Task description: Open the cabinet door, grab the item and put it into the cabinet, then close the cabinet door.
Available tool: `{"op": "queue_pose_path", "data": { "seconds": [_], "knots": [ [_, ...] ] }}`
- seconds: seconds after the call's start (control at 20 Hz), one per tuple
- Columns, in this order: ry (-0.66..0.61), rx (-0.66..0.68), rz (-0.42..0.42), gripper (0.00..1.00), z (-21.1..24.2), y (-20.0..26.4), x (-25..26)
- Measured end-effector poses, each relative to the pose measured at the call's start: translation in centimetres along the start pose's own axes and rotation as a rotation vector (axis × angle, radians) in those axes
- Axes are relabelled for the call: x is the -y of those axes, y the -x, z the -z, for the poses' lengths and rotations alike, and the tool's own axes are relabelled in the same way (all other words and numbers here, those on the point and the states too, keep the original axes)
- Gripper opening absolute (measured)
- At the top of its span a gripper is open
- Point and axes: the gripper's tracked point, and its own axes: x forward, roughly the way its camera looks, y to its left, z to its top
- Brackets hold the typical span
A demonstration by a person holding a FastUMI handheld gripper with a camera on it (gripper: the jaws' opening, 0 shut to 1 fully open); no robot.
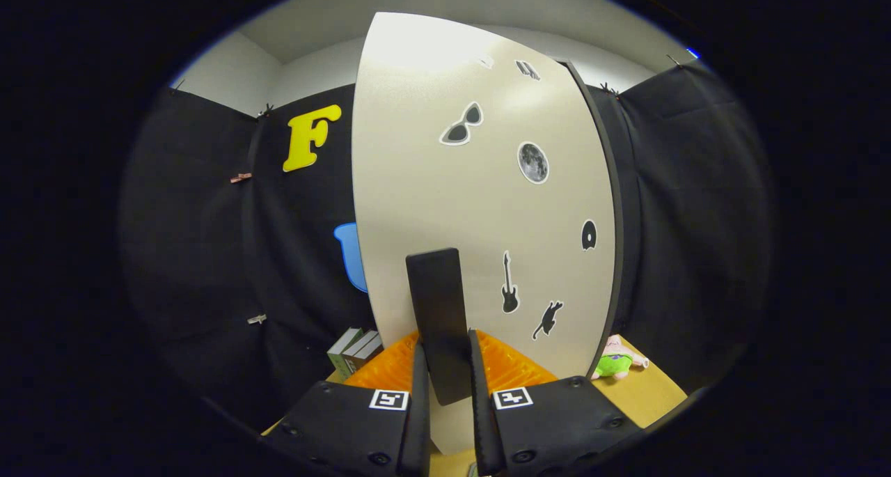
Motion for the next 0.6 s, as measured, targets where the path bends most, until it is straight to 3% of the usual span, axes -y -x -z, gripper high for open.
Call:
{"op": "queue_pose_path", "data": {
  "seconds": [0.25, 0.6],
  "knots": [
    [-0.006, 0.012, -0.086, 0.29, -0.5, 3.4, 2.4],
    [-0.002, 0.019, -0.144, 0.29, -0.8, 6.8, 5.9]
  ]
}}
